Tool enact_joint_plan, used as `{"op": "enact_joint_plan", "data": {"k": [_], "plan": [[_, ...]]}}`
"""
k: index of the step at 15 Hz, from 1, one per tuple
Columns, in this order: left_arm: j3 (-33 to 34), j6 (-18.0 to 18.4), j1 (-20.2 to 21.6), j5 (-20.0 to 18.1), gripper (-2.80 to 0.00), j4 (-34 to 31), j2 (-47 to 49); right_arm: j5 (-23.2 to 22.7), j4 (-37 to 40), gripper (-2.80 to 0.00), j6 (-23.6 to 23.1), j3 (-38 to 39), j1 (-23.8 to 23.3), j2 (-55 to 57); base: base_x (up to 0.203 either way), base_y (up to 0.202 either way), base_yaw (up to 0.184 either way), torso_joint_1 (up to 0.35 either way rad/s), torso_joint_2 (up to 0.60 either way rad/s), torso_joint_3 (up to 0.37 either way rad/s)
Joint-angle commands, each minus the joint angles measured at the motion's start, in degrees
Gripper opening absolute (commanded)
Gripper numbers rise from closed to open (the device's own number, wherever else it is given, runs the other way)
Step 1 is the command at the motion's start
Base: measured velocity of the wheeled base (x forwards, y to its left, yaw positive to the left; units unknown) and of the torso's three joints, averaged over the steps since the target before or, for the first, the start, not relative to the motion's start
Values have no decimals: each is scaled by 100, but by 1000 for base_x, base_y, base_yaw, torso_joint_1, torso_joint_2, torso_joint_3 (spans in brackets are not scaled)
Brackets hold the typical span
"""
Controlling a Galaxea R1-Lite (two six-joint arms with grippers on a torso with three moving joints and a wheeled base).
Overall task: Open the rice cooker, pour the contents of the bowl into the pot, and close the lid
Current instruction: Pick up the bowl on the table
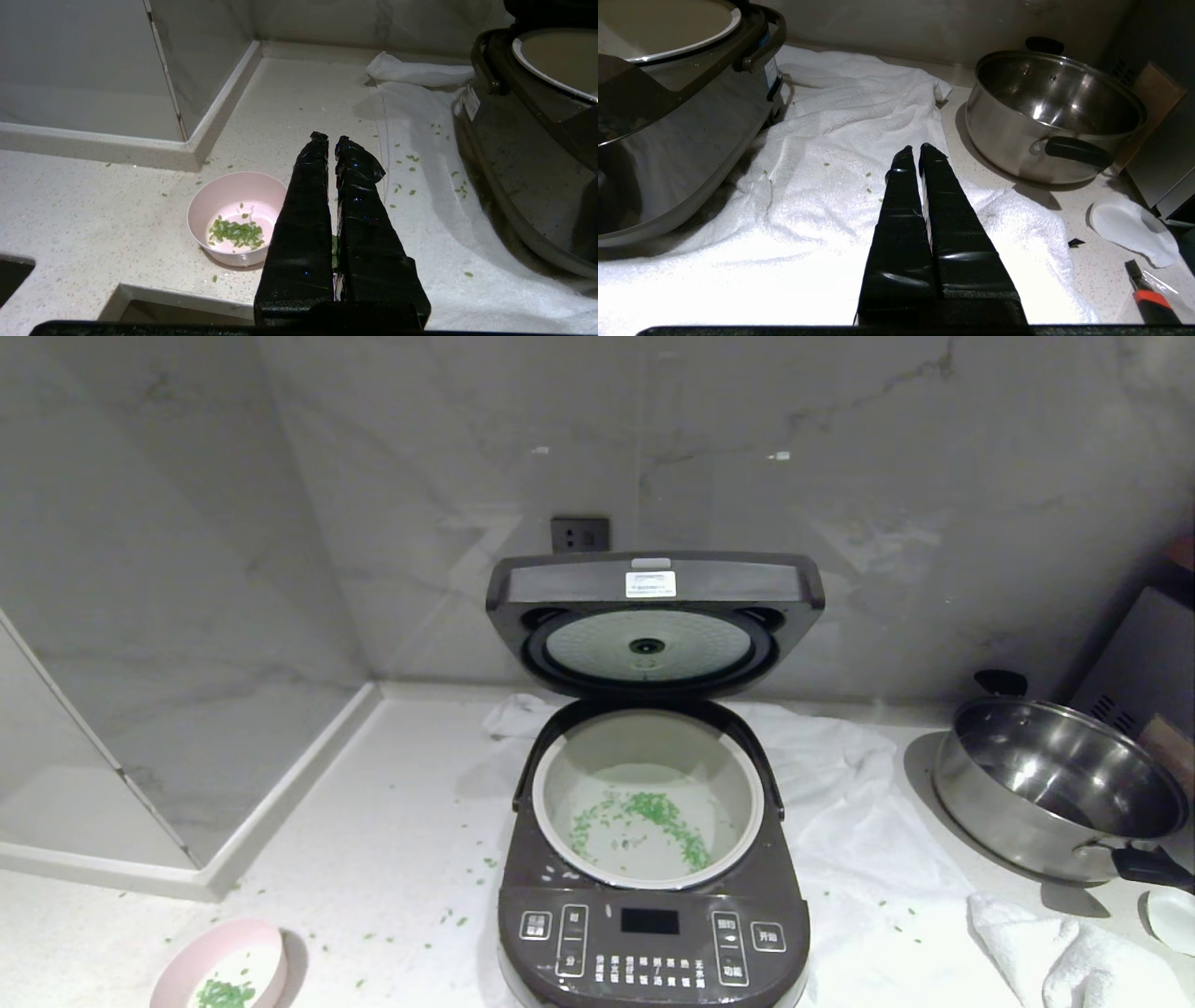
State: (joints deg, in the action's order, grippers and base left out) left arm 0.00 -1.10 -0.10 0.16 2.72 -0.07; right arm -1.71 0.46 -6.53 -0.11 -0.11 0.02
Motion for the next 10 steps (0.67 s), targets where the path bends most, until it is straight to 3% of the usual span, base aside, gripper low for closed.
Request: {"op": "enact_joint_plan", "data": {"k": [1,10], "plan": [[72,-4,1,2,-280,1,-1,12,0,-280,55,20,2,-10,0,0,0,0,0,0],[79,-4,-8,2,-280,1,-1,12,-2,-280,73,20,-6,-2,-181,0,-3,2,3,3]]}}
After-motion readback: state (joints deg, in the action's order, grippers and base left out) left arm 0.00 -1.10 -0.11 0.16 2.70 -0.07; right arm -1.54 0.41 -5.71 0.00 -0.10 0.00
